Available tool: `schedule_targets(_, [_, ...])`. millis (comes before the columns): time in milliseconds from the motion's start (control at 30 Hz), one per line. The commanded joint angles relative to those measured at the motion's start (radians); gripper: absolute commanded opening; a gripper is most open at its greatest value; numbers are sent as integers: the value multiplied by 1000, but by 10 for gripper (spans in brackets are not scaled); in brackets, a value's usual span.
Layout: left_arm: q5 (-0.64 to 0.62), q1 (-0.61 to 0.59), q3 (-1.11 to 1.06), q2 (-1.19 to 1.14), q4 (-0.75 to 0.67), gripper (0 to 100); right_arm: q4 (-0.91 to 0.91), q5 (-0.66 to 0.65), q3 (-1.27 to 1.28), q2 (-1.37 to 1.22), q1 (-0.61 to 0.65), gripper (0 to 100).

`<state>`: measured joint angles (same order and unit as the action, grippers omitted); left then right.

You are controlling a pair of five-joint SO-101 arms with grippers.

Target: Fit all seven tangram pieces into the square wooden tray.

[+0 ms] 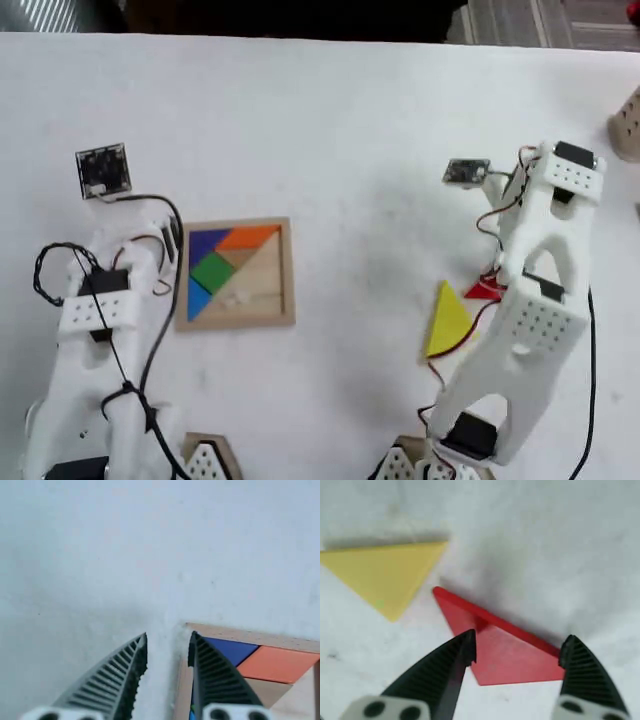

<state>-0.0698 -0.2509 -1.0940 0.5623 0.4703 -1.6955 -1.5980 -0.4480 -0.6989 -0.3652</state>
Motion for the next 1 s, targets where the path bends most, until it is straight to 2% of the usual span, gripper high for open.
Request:
schedule_targets(0, [9, -8, 8, -1, -20, 158, 145, -12, 324, 328, -13, 265])
schedule_targets(133, [9, -8, 6, -1, -18, 158, 294, 229, 503, 478, -38, 265])
schedule_targets(267, [9, -8, 6, -1, -18, 158, 378, 621, 643, 573, -110, 265])
schedule_targets(333, [9, -8, 6, -1, -18, 158, 421, 772, 715, 599, -145, 265])
schedule_targets(500, [9, -8, 6, -1, -17, 157, 498, 957, 829, 618, -156, 265])
schedule_targets(733, [9, -8, 6, -1, -5, 157, 576, 1355, 836, 622, -102, 265])
schedule_targets(967, [9, -8, 6, -1, -5, 157, 598, 1531, 829, 627, 5, 265])
